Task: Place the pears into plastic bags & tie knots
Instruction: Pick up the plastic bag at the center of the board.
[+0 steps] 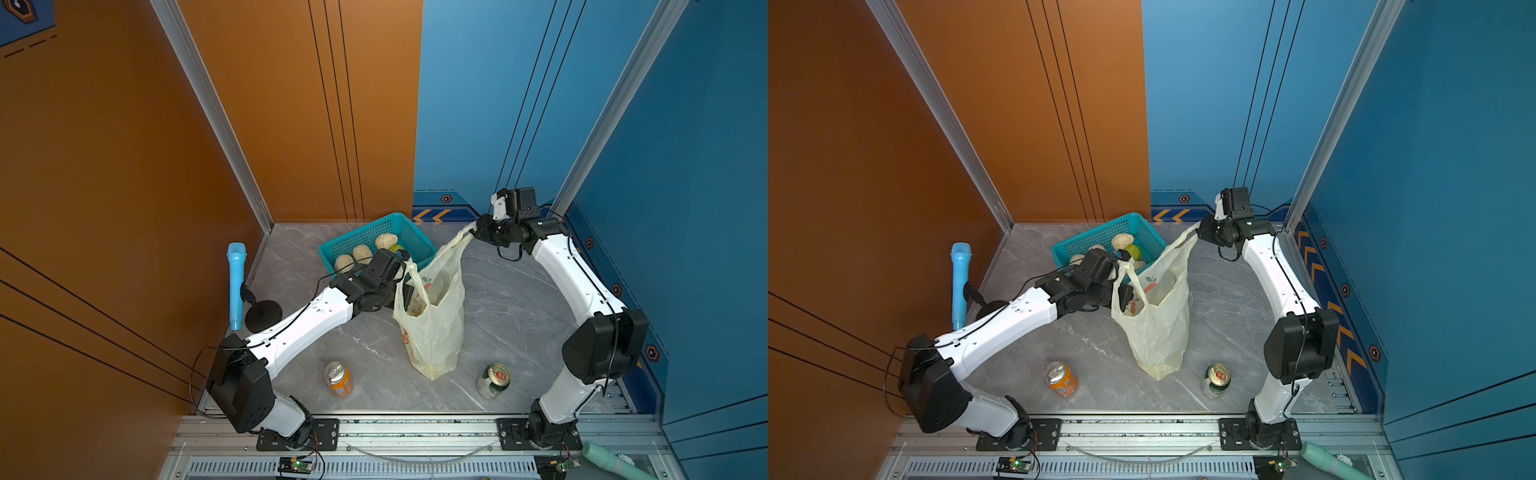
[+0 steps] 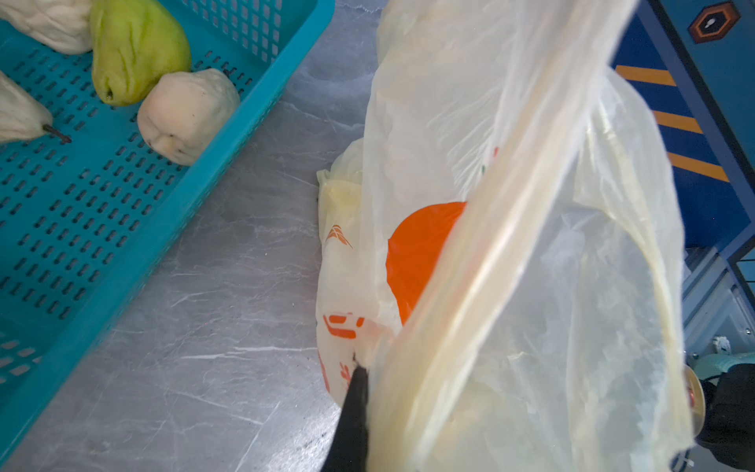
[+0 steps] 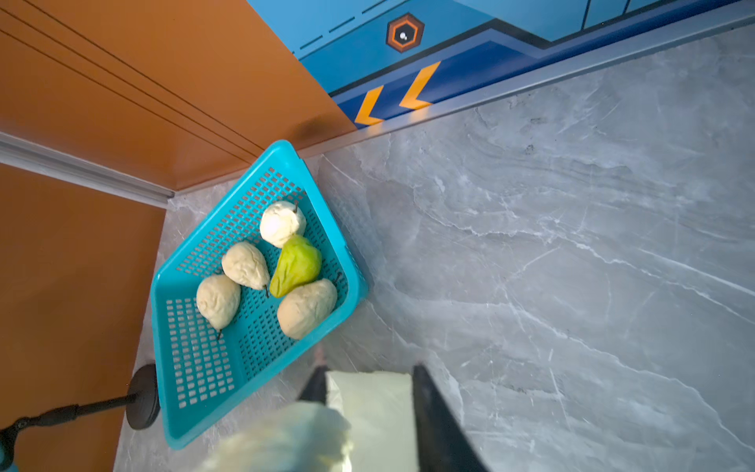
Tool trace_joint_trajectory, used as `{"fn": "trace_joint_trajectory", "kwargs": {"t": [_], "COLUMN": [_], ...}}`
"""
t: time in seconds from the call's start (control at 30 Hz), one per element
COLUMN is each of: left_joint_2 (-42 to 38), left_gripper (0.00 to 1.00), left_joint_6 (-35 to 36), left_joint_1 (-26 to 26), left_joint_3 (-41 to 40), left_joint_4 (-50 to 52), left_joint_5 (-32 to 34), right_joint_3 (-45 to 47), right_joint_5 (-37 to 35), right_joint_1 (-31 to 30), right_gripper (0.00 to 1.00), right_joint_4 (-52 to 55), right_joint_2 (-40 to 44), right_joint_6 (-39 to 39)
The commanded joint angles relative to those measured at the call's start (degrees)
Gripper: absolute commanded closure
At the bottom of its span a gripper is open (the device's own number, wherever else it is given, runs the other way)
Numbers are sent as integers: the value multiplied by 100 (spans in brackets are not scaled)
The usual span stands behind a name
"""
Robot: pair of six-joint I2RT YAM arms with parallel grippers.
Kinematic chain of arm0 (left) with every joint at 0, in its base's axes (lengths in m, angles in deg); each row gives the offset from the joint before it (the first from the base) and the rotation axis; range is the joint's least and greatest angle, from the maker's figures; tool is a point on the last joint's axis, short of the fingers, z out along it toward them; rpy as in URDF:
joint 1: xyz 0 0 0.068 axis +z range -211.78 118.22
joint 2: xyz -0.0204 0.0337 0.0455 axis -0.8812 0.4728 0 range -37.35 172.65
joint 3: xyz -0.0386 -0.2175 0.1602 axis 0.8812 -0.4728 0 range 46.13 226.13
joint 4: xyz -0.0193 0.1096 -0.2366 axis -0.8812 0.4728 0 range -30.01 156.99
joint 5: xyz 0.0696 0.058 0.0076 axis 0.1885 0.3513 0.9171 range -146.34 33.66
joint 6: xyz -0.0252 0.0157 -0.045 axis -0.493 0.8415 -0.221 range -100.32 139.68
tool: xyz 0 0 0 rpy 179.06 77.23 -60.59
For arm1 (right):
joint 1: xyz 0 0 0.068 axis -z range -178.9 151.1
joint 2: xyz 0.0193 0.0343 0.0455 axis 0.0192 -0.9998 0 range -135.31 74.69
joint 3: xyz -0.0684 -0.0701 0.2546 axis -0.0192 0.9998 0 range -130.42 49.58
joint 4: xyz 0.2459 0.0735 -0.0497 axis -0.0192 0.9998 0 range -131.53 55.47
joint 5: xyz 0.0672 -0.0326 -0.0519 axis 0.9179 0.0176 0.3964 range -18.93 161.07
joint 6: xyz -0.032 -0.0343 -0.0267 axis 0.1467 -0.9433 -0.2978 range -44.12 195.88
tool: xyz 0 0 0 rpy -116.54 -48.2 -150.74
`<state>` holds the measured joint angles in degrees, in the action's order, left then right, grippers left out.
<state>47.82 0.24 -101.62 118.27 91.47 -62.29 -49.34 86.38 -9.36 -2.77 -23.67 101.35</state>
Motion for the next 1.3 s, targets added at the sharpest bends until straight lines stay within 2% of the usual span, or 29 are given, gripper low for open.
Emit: {"fn": "trace_joint_trajectory", "kwargs": {"t": [0.0, 0.1, 0.23, 0.37, 0.57, 0.63, 0.73, 0.8, 0.83, 0.93, 1.0, 1.13, 1.23, 1.27], "left_joint_2": [-48, -35, -27, -39, -110, -135, -233, -312, -352, -439, -414, -252, -82, -70], "left_gripper": [100, 100, 100, 100, 100, 100, 100, 100, 100, 100, 100, 100, 100, 96], "left_joint_6": [-118, -229, -361, -460, -612, -661, -707, -801, -854, -1010, -1057, -1028, -931, -950], "left_joint_1": [-16, -14, -16, -24, -12, 10, 75, 128, 198, 446, 664, 696, 556, 519], "left_joint_3": [144, 192, 289, 405, 411, 385, 239, 176, 150, 107, 151, 341, 472, 442], "left_joint_4": [280, 236, 191, 191, 188, 162, -28, -47, -29, 183, 381, 387, 193, 44], "left_joint_5": [159, 194, 134, 110, 330, 367, 343, 576, 666, 1130, 1187, 684, 174, 8], "right_joint_3": [79, 568, 1369, 1624, 1858, 1931, 2068, 2215, 2292, 2596, 2808, 2991, 2997, 3021], "right_joint_5": [-201, -670, -1066, -1270, -1346, -1339, -1402, -1484, -1500, -1522, -1446, -676, -694, -692], "right_joint_1": [-236, -546, -1203, -1647, -1862, -1881, -1859, -1773, -1679, -1300, -1059, -1029, -1129, -1133], "right_gripper": [40, 28, 21, 25, 40, 54, 84, 97, 100, 100, 100, 100, 100, 100], "right_joint_4": [982, 1438, 1482, 1535, 1628, 1676, 1747, 1753, 1758, 1755, 1641, 1125, 939, 894], "right_joint_2": [627, 1045, 1495, 1421, 1286, 1369, 1609, 1829, 1946, 2276, 2427, 2496, 2433, 2414], "right_joint_6": [17, 111, 510, 848, 1012, 1012, 994, 978, 956, 850, 755, 544, 452, 449]}}
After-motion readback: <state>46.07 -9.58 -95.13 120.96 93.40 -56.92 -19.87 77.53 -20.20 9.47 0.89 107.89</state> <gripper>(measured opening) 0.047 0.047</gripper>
